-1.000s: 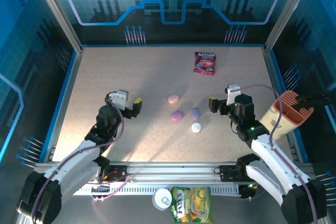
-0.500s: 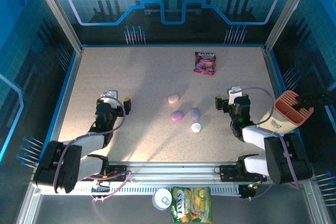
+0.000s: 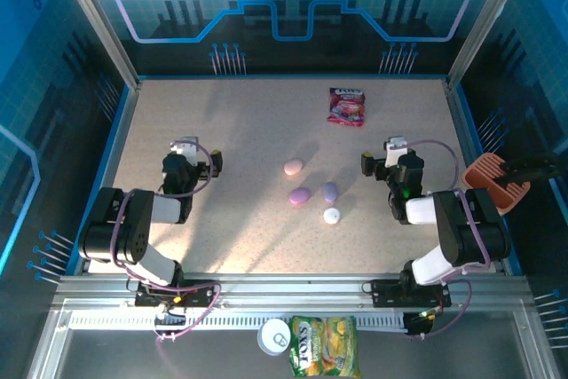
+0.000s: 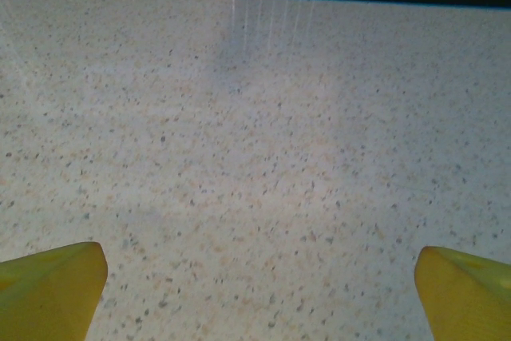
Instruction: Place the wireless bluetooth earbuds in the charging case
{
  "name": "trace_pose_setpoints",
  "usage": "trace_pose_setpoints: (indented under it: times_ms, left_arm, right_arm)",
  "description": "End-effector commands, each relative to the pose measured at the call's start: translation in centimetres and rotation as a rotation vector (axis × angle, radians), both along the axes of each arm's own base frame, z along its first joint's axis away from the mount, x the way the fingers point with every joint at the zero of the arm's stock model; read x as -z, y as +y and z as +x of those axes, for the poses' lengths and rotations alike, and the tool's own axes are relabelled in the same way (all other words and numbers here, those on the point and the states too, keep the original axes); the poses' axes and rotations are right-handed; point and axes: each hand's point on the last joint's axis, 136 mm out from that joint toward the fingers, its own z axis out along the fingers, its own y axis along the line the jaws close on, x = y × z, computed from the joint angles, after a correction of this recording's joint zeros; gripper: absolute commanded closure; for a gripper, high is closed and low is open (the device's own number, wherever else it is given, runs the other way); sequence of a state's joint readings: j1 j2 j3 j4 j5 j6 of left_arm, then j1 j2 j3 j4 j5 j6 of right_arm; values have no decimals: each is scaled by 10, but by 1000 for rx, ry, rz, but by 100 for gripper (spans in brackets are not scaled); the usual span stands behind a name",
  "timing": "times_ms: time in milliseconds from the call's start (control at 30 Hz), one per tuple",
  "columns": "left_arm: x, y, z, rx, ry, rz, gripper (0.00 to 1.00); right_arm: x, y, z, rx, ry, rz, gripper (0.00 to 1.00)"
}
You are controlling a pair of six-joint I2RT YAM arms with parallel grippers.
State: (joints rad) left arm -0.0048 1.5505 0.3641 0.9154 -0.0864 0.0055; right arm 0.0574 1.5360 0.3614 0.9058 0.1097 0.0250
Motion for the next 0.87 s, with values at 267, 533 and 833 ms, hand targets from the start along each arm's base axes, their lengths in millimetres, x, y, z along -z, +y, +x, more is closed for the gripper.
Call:
trace_pose_setpoints:
  times_ms: [267, 533, 833]
  left_arm:
    - [-8, -7, 6, 44, -24, -19, 1]
    - [-8, -7, 7, 43, -20, -15, 1]
    - [-8, -7, 7, 44, -22, -18, 1]
  right_arm:
    - [-10, -2, 7, 0, -34, 5, 0]
    - [-10, 10, 9, -49, -21, -29, 0]
    - [-9, 9, 9, -47, -20, -27, 0]
